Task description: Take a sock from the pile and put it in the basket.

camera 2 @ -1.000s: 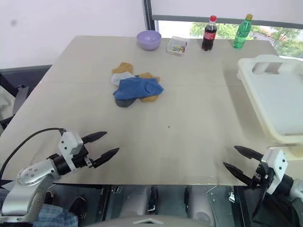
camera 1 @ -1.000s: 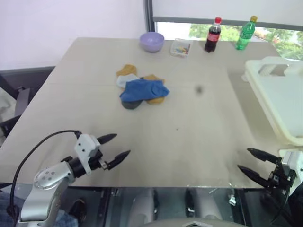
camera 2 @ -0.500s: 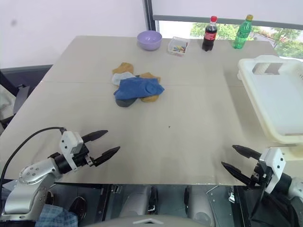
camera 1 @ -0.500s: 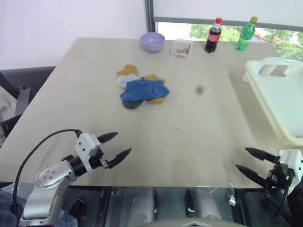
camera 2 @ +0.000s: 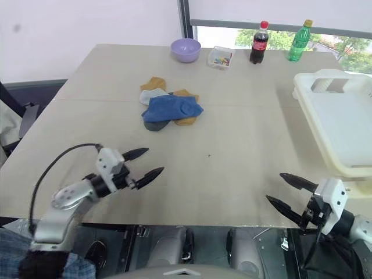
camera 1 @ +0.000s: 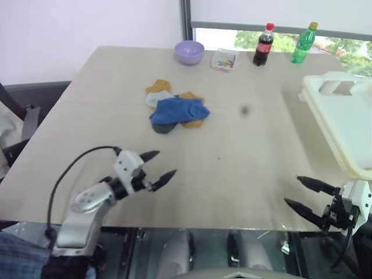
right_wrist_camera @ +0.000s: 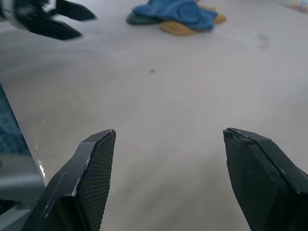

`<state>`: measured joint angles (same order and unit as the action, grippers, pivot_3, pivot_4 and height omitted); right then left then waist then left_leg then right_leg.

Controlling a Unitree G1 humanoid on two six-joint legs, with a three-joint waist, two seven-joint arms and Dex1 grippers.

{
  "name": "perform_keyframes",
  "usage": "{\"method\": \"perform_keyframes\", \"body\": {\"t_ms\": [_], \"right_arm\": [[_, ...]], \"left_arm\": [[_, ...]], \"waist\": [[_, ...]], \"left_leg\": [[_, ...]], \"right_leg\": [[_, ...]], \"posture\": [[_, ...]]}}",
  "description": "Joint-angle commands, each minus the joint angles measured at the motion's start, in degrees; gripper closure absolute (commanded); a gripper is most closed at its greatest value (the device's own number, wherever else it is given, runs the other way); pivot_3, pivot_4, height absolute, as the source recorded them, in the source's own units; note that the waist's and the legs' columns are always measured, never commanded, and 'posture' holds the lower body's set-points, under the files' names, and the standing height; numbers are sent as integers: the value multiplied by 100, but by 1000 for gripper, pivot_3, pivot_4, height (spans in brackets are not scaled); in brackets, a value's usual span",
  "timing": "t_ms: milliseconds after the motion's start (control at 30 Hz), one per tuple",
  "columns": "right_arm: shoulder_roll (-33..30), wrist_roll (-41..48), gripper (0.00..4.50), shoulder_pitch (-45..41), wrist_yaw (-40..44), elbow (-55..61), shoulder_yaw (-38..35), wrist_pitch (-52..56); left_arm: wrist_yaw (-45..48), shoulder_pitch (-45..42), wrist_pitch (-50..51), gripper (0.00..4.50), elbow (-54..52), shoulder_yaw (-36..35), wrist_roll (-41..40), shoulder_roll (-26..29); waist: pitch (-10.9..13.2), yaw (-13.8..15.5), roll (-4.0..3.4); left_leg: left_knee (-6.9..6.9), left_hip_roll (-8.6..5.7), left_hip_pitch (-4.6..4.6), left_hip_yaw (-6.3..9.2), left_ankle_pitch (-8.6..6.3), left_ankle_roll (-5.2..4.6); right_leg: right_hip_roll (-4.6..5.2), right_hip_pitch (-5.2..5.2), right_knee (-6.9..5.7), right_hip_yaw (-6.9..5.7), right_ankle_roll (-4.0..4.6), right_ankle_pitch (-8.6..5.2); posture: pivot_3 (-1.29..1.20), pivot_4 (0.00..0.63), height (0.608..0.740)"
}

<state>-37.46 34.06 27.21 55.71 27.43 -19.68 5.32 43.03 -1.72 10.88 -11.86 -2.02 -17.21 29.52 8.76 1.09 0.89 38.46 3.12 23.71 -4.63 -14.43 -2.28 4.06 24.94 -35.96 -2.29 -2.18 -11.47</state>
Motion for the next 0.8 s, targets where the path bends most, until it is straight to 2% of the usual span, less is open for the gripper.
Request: {"method": "perform_keyframes", "body": {"t_ms": [33,200,367,500,800], "right_arm": [[58,78,868,-66,-120,293,44,77],[101,37,868,-179,-189,320,114,111],[126,-30,868,-148,-145,207,31,17],[231,-118,868,-24,-190,241,52,-84],[366,-266,868,175,-187,190,11,-281]], "left_arm": [[-605,-577,355,0,-202,452,537,-240],[-1495,-2137,757,0,781,1255,1689,-826],[-2119,-3092,577,0,1852,1492,2394,-1109],[-2637,-3523,385,0,2618,1625,2860,-1309],[-2970,-3716,11,0,3143,1529,3127,-1454]], "waist": [[-1,-5,2],[-1,46,5],[-1,-2,6],[0,-5,7],[1,-6,10]], "left_leg": [[0,-1,-2,1,0,0],[15,-7,-3,0,1,-1],[22,-9,0,5,1,-1],[21,-9,3,6,1,-1],[22,-8,3,24,1,-1]], "right_leg": [[-1,-4,0,0,0,0],[-6,-22,-1,-17,-1,1],[-9,-25,-1,-13,-3,2],[-12,-24,0,-17,-6,4],[-8,-24,-1,-16,-4,3]], "posture": [[0,150,736],[0,150,736],[0,150,736],[0,150,736],[0,150,736]]}}
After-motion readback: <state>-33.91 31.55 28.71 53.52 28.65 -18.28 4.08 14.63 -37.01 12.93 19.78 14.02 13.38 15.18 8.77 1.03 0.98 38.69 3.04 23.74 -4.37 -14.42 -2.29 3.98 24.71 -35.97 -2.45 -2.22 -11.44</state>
